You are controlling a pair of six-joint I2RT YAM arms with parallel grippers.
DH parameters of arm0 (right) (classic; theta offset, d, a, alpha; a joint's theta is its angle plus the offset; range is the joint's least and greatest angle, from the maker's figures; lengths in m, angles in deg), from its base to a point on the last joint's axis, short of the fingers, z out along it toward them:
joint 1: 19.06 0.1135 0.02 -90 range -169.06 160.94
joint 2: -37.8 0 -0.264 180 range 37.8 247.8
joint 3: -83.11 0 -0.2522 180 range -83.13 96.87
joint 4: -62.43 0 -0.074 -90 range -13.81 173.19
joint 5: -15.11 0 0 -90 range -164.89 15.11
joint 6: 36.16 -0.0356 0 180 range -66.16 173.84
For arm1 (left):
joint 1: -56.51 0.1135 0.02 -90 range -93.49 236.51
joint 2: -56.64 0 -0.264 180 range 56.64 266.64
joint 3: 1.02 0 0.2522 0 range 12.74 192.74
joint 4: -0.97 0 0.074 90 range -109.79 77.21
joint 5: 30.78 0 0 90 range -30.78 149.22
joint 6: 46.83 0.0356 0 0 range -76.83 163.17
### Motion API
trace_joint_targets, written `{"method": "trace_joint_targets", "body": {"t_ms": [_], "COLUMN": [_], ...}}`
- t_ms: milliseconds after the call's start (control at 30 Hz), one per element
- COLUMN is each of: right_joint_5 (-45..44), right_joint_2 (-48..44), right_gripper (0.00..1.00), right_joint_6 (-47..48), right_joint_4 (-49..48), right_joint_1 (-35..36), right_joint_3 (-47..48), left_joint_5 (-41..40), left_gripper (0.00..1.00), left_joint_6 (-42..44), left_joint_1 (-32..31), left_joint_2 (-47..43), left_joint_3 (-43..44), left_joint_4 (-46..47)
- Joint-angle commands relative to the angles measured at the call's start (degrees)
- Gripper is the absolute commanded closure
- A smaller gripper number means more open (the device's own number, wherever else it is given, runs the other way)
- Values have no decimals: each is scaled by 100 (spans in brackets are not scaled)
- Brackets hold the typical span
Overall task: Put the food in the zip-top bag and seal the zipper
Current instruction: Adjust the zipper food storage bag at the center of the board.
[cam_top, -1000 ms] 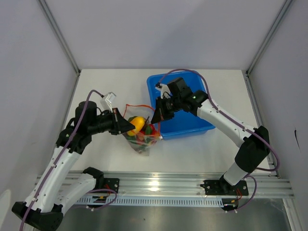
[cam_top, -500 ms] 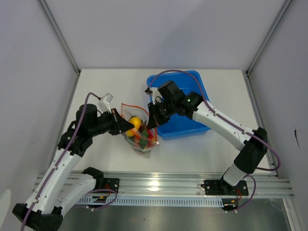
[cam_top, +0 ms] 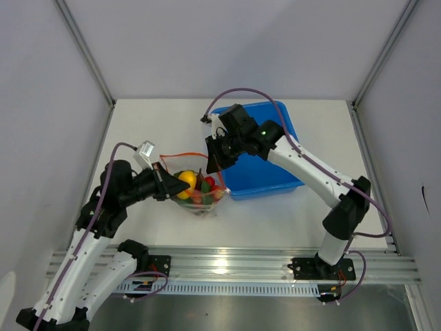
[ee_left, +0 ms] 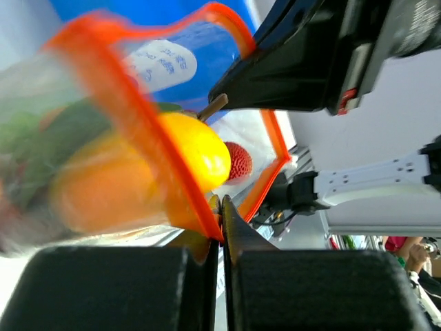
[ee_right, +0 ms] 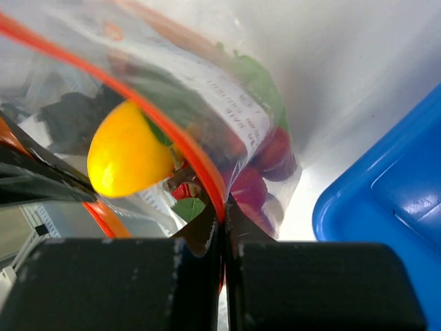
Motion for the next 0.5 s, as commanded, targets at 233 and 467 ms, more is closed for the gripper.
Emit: {"method": "trace_joint_targets", "body": {"t_ms": [233,467], "right_joint_5": [-320,112], "right_joint_2": [717,1103], "right_gripper": [100,100], "right_joint_6": [246,158], "right_joint_4": [930,562], "right_joint_1": [345,161], "right_joint_3": [2086,1702], "left_joint_5": [-219,-184], "left_gripper": [99,99], "left_joint_6": [-330,-304], "left_joint_1": [37,72], "left_joint_2": [-669,-327], "left_joint_3": [106,-939], "left_joint_4": [-398,74]}}
